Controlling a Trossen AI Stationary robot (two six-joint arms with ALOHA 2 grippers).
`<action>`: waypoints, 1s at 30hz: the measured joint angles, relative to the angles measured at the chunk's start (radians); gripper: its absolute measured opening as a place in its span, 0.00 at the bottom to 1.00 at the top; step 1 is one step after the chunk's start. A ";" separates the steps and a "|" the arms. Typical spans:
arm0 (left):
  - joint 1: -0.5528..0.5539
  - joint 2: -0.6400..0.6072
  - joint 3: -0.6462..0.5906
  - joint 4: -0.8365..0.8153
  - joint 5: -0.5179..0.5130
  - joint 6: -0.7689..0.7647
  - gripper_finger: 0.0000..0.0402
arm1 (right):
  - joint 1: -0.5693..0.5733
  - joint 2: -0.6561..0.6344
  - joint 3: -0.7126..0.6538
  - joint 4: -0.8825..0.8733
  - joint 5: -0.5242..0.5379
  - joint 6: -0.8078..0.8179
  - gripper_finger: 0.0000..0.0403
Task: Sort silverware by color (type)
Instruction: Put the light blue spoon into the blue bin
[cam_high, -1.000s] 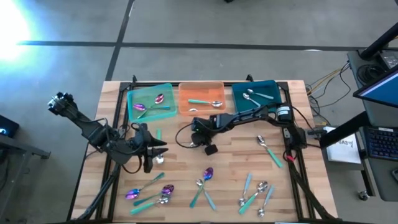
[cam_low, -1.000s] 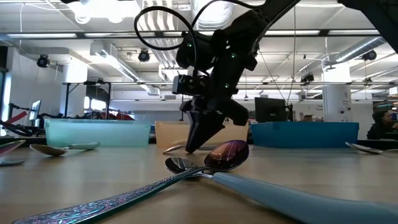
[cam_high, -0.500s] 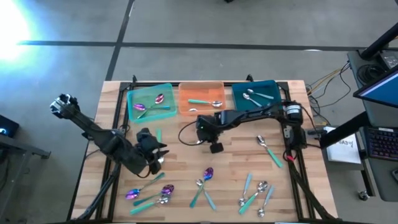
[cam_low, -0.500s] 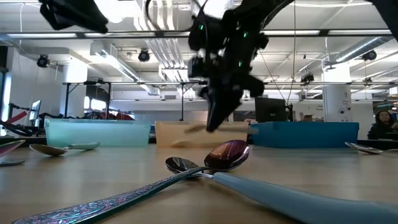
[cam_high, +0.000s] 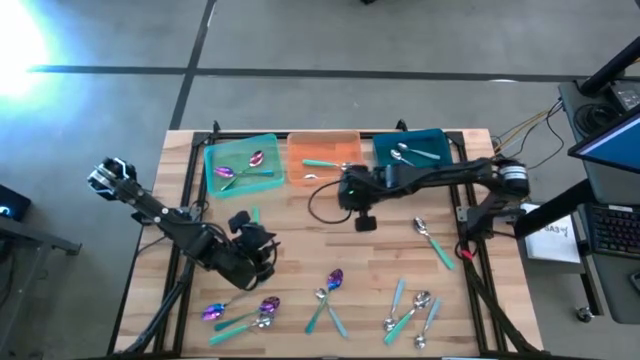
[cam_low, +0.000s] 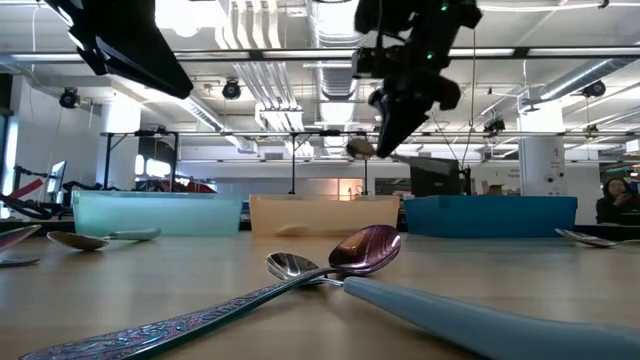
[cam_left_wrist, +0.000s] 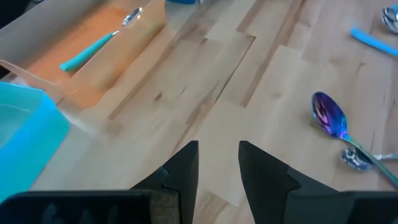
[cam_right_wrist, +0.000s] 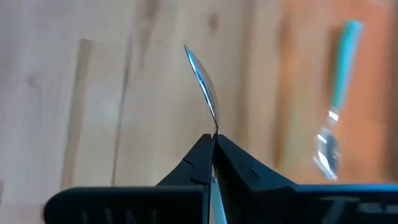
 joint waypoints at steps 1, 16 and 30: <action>0.005 0.001 0.000 0.005 0.000 0.000 0.25 | -0.009 -0.029 -0.013 -0.005 0.008 0.009 0.02; 0.087 0.000 0.000 0.045 -0.002 0.114 0.25 | -0.318 -0.290 -0.278 0.014 0.133 0.033 0.02; 0.100 -0.001 0.000 0.055 0.002 0.128 0.25 | -0.599 -0.255 -0.363 0.102 0.135 0.056 0.02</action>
